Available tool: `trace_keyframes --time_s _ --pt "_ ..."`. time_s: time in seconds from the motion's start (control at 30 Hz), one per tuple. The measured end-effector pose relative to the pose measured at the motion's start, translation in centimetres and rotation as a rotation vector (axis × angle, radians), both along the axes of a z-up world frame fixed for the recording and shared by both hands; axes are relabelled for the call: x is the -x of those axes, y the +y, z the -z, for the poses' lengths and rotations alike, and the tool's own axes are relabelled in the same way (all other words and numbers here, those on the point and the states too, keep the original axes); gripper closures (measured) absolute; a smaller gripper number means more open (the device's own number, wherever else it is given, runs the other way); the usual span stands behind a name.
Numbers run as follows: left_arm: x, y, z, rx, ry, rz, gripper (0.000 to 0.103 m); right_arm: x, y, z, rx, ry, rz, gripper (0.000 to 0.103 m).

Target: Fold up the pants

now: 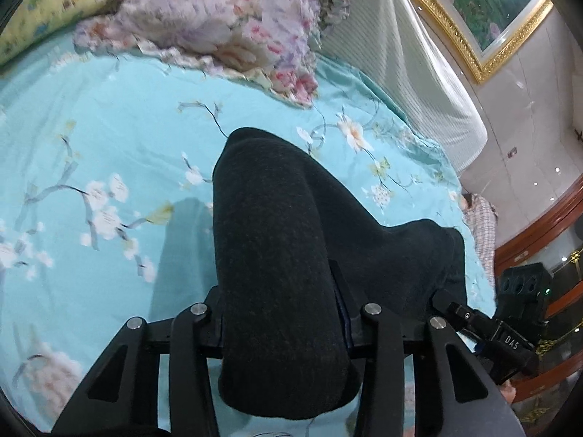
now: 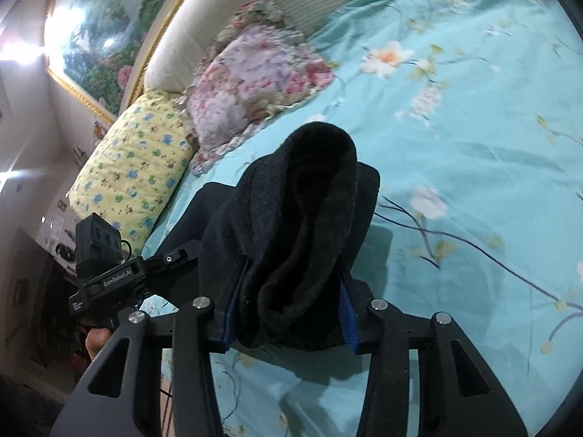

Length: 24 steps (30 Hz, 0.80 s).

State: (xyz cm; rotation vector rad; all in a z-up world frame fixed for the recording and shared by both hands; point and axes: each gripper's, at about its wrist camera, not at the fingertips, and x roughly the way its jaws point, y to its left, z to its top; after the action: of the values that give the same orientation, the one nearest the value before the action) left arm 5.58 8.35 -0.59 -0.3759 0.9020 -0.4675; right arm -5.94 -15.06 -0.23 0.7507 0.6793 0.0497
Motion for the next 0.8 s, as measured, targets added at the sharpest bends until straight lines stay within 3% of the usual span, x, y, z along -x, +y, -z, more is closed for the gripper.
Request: trace_keyframes --time_s 0.43,0.8 --pt "0.1 6.5 -4.2 -0.093 -0.111 -0.190 0.062 -7.4 3.9 -2.4 0.033 -0.075 -0.156 0.058" --pt "-1.5 8.2 -4.6 -0.171 -0.139 -0.271 0.062 -13.3 5.3 -3.5 0.087 -0.075 -0.228 0.058"
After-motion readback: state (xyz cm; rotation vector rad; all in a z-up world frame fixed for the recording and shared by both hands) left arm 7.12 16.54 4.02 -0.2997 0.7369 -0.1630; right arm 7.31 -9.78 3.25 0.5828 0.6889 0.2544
